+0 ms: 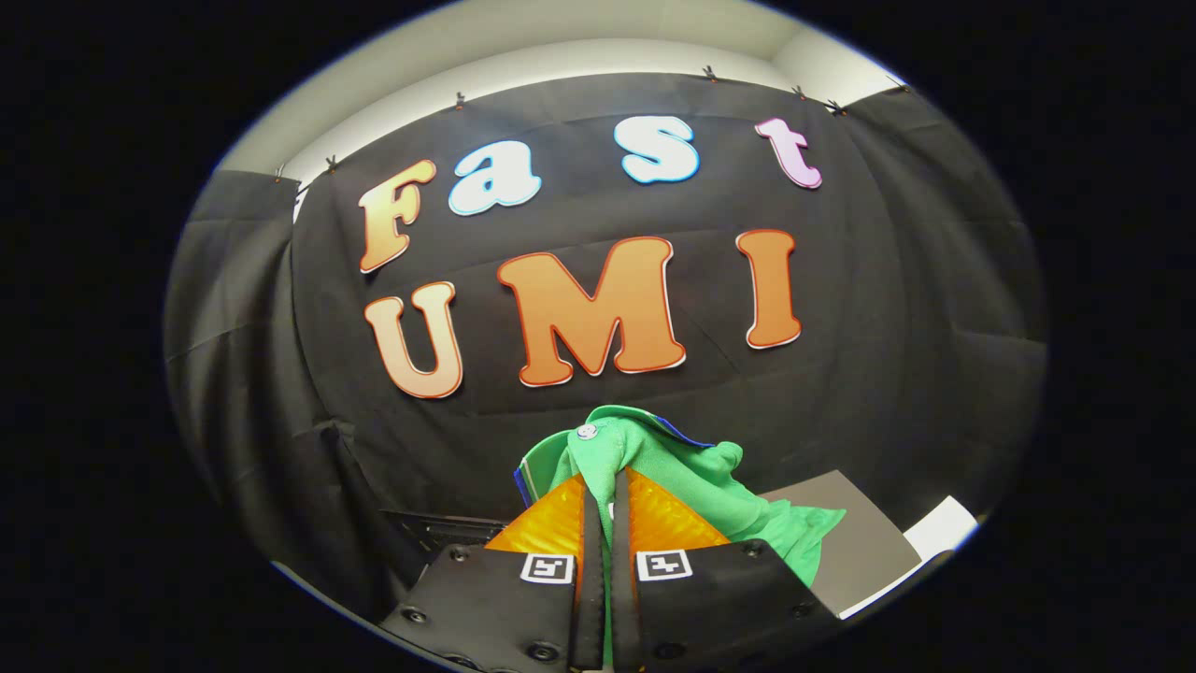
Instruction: Put the clothes into the washing machine and then close the washing machine lid.
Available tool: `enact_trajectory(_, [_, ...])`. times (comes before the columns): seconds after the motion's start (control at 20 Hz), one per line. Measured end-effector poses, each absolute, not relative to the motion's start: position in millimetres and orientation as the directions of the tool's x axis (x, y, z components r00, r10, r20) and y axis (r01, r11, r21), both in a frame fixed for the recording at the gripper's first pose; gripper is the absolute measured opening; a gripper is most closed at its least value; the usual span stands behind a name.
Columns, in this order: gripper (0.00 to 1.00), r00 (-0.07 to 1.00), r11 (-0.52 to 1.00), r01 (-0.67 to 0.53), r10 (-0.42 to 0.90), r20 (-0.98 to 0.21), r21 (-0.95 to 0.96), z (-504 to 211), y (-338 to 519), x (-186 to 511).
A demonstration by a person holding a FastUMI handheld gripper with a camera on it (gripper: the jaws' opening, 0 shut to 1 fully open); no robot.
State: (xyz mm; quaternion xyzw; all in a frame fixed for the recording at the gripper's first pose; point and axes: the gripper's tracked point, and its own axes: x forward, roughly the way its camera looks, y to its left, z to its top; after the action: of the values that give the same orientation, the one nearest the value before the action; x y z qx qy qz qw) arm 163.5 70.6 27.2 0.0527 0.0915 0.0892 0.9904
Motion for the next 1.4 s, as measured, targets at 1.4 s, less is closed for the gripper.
enact_trajectory(1.4, [0.11,0.774,0.782,-0.619,0.623,-0.112,0.068,26.5,347.1,117.1])
